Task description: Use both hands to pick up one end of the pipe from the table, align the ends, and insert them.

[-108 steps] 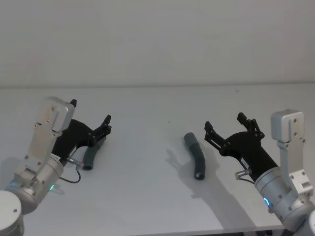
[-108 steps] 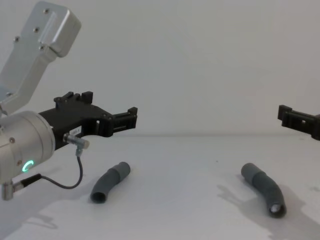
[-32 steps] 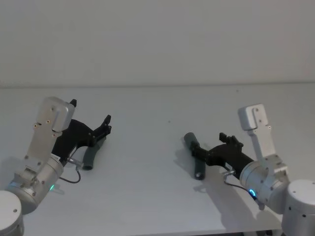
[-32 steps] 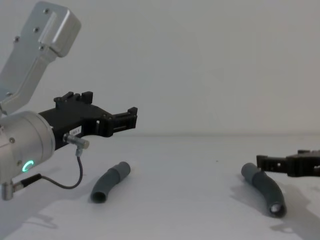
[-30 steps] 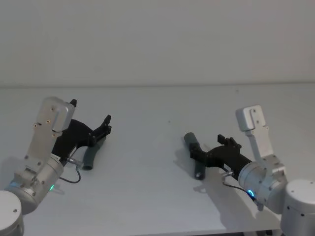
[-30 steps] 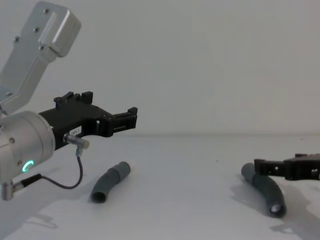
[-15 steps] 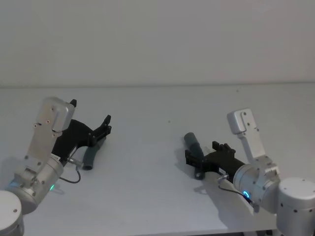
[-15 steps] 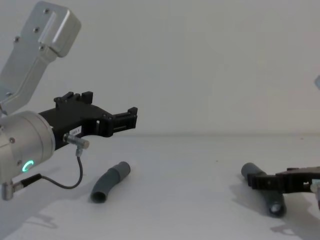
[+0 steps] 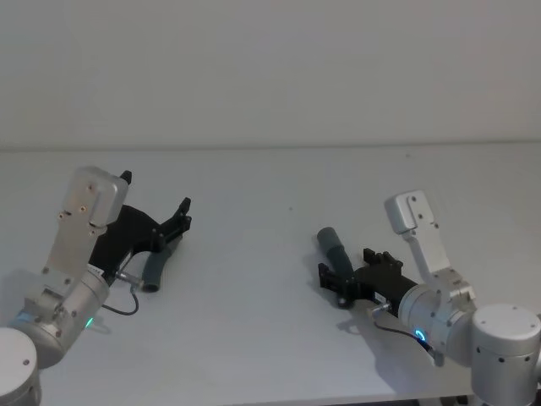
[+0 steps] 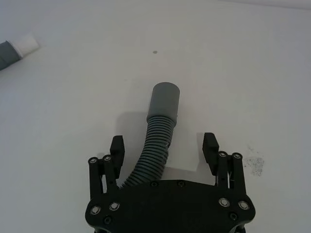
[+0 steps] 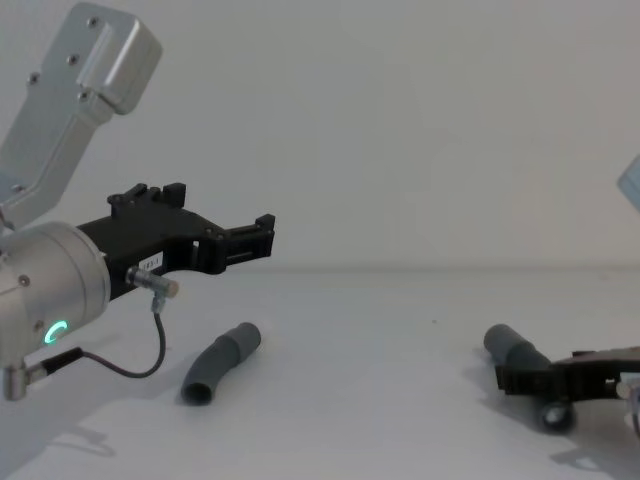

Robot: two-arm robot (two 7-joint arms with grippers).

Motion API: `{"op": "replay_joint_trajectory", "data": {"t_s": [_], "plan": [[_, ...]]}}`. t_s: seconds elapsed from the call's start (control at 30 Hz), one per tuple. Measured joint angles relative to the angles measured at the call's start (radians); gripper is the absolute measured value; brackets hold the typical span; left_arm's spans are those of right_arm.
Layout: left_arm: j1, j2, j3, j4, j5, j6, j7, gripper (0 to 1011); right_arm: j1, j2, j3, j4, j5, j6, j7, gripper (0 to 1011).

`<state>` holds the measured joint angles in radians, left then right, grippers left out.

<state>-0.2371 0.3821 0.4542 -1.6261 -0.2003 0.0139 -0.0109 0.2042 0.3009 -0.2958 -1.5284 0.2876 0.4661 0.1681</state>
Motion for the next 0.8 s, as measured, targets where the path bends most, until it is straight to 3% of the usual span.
{"op": "replay_joint_trajectory", "data": {"t_s": [0.23, 0.37, 0.6, 0.8], "plan": [[0.0, 0.0, 0.0, 0.0, 0.0, 0.0, 0.0, 1001, 0.006, -0.001, -0.004, 0.009, -0.012, 0.0, 0.006, 858], [0.0, 0.0, 0.0, 0.0, 0.0, 0.0, 0.0, 1001, 0.008, -0.001, -0.007, 0.014, -0.019, 0.0, 0.009, 696], [0.0, 0.0, 0.0, 0.0, 0.0, 0.0, 0.0, 1001, 0.01, -0.002, -0.008, 0.018, -0.027, 0.0, 0.013, 526], [0.0, 0.0, 0.0, 0.0, 0.0, 0.0, 0.0, 1001, 0.009, -0.003, -0.007, 0.019, -0.032, 0.002, 0.017, 301]]}}
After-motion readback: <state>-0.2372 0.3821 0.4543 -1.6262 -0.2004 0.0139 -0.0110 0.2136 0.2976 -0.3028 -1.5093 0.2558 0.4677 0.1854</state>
